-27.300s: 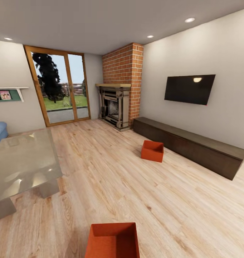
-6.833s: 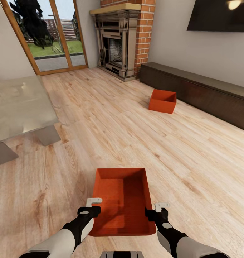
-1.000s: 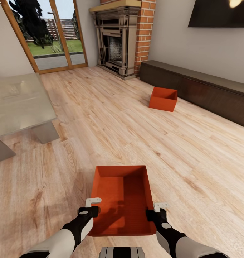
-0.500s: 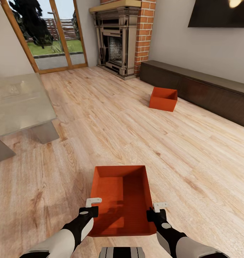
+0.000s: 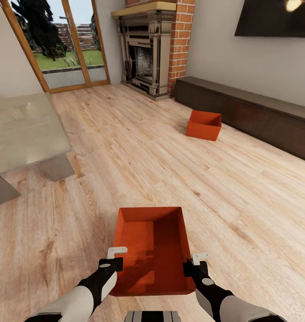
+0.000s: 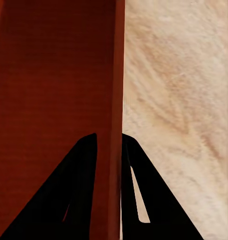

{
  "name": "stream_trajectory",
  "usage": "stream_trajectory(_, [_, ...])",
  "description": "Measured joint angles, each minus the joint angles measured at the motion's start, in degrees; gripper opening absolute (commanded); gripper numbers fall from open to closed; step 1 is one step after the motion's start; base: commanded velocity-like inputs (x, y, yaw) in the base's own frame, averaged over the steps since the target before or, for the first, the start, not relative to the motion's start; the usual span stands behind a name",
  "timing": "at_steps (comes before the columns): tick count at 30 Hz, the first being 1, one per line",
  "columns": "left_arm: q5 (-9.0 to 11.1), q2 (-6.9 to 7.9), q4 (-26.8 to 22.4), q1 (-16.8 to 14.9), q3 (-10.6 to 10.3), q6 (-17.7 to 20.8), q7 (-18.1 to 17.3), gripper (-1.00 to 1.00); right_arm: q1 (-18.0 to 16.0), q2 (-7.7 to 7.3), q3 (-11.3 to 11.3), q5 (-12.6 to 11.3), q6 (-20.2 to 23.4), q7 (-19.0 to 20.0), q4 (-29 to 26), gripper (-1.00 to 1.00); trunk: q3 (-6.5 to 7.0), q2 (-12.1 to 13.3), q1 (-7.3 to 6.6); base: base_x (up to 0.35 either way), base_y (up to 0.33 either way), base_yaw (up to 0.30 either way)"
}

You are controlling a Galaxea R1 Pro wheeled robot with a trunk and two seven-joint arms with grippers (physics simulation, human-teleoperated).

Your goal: Move the two storage containers from the living room to the garage. In the garage, place one container on the floor and stack the other container on top of it (either order is fine).

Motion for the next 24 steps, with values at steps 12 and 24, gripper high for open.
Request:
stream_trajectory(12, [0.0,0.00,0.0,0.0,0.0,0.0,0.0,-1.00,0.0,0.00,0.0,0.0,-0.1,0.0,0.0,-1.00,2.15,4.8,-2.64,0.000,0.000,0.000])
stream_trajectory(24, [-0.2,0.05,0.0,0.0,0.0,0.0,0.0,-1.00,0.0,0.14,1.2,-1.3,-0.1,-0.4,0.1,-1.00,4.31,9.6,-5.27,0.000,0.000,0.000])
